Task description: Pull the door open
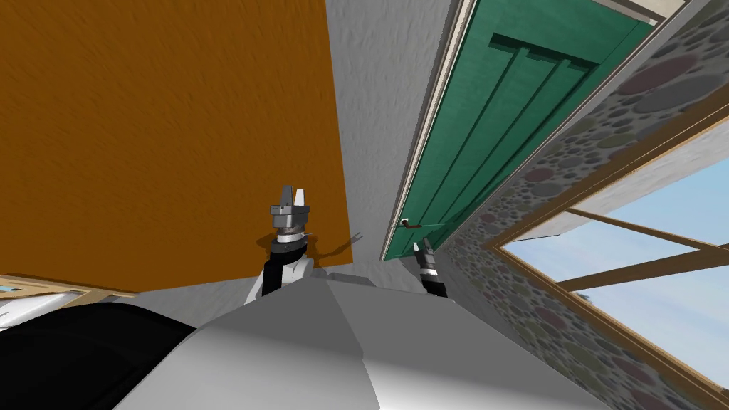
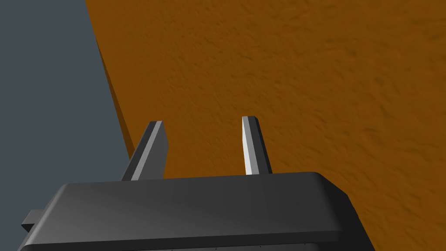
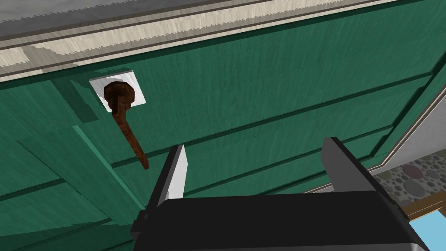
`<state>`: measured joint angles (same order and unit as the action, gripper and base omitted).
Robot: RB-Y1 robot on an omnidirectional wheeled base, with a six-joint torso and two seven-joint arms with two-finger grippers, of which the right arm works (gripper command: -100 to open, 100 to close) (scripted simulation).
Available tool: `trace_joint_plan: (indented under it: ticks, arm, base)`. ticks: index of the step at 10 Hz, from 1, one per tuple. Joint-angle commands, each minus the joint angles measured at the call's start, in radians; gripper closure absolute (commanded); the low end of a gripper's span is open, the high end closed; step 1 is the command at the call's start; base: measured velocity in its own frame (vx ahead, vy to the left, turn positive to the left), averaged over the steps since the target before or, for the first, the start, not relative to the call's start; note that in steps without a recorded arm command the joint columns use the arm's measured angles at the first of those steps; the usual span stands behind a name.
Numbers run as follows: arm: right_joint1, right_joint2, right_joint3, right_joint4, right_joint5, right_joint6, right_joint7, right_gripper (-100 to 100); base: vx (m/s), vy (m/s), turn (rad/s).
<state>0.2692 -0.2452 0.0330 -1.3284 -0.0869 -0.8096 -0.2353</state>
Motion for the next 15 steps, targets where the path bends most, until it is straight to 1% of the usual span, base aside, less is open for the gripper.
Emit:
trace_joint_plan:
  ticks: [1,2,3,4,5,6,8,9,10,11,12,13,15]
  arm:
    - [-0.014,-0.014,0.004,0.050,-0.001,-0.014,-0.008,-100]
    - [-0.014,-0.014,0.004,0.066,-0.001,-0.014,-0.008,-100]
    - [-0.028,-0.026,0.007,0.104,-0.002,-0.026,-0.016,-100]
    - [-0.028,-0.026,0.007,0.120,-0.002,-0.026,-0.016,-100]
    - [-0.042,-0.038,0.011,0.145,-0.003,-0.039,-0.023,-100]
    - [-0.042,-0.038,0.011,0.168,-0.003,-0.039,-0.023,-100]
    - [-0.068,-0.061,0.016,0.253,-0.004,-0.062,-0.036,-100]
    - [-0.068,-0.061,0.016,0.270,-0.004,-0.062,-0.036,-100]
    - [-0.081,-0.072,0.019,0.304,-0.005,-0.073,-0.043,-100]
    - [-0.081,-0.072,0.019,0.316,-0.005,-0.073,-0.043,-100]
    - [-0.093,-0.082,0.022,0.353,-0.006,-0.084,-0.049,-100]
    - [-0.093,-0.082,0.022,0.359,-0.006,-0.084,-0.049,-100]
    - [-0.114,-0.100,0.027,0.438,-0.007,-0.103,-0.060,-100]
  base:
    - [0.029,-0.069,0.143]
    - [0.023,-0.061,0.066]
    - [0.023,-0.056,0.129]
    - [0.021,-0.061,0.069]
    - [0.020,-0.074,0.118]
    - [0.021,-0.057,0.079]
    - [0.037,-0.073,0.162]
    - [0.023,-0.084,0.083]
    - [0.022,-0.073,0.111]
    - [0.012,-0.061,0.067]
    - [0.008,-0.068,0.129]
    - [0.009,-0.054,0.068]
    - [0.012,-0.066,0.141]
